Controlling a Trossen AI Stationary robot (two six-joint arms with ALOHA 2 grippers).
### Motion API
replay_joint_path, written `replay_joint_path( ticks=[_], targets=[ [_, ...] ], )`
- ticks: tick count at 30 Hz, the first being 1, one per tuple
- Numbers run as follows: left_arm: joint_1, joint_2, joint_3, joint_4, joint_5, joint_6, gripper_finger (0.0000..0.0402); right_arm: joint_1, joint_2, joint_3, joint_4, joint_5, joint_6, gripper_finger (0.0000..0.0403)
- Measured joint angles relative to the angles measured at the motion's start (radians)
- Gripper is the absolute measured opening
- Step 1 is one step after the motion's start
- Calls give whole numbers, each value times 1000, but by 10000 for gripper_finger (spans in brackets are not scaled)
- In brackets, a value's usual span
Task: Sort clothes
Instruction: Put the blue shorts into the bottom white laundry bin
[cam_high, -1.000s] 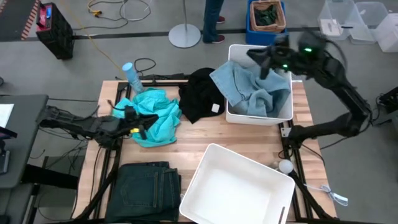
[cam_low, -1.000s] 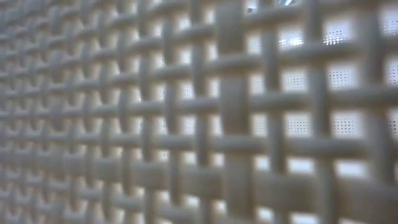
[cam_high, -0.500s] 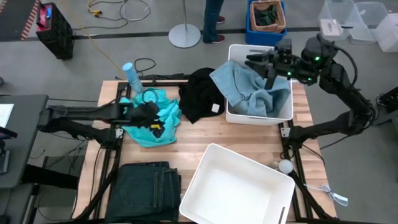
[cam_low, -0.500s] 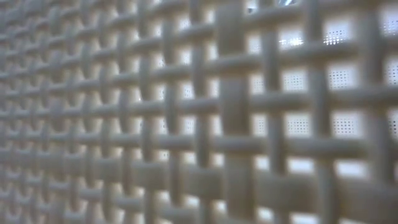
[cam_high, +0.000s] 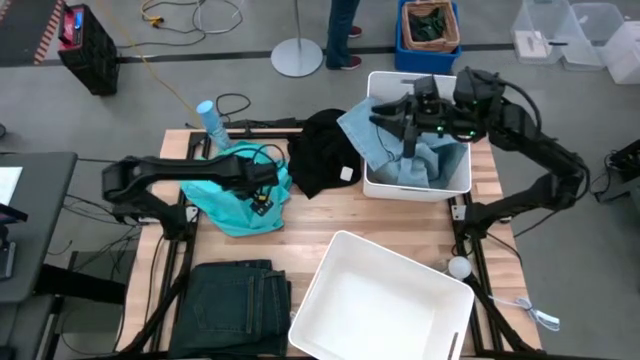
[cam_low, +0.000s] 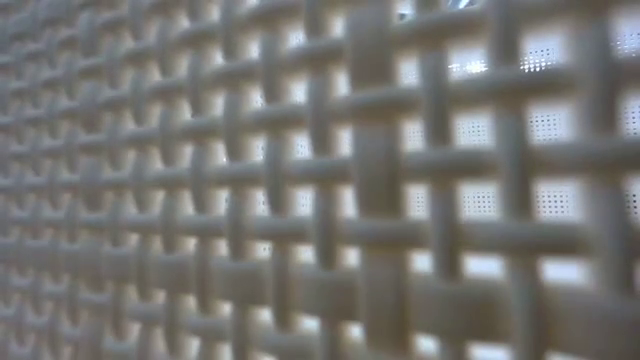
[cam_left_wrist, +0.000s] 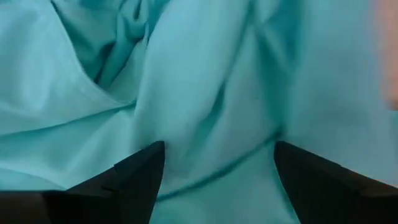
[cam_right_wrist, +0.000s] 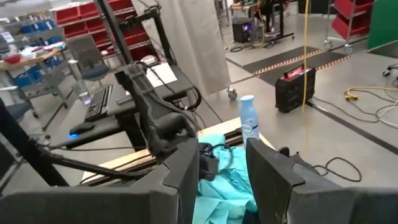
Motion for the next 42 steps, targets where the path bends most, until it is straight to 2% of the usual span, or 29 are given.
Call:
replay_joint_path(
  ticks=[8, 13, 17, 23, 25, 31, 36, 42],
  targets=[
    [100, 234, 0, 20, 115, 97, 299, 39, 24, 0, 10, 2, 3, 148],
    [110, 303, 3, 47, 154, 171, 282, 55, 25, 0, 10, 2, 9, 148],
    [105, 308, 2, 76, 158, 209, 209, 62, 25, 0, 10, 2, 28, 148],
    [105, 309, 1, 109, 152, 264, 35, 62, 25, 0, 11, 2, 37, 148],
    [105, 300, 1, 113, 151, 271, 20, 62, 25, 0, 12, 2, 37, 148],
    [98, 183, 12, 148, 150, 282, 18, 50, 25, 0, 14, 2, 37, 148],
    [86, -35, 75, 140, 149, 315, 17, 45, 25, 0, 15, 7, 33, 148],
    [64, -270, 215, 142, 152, 350, 17, 40, 25, 0, 27, 11, 23, 148]
  ],
)
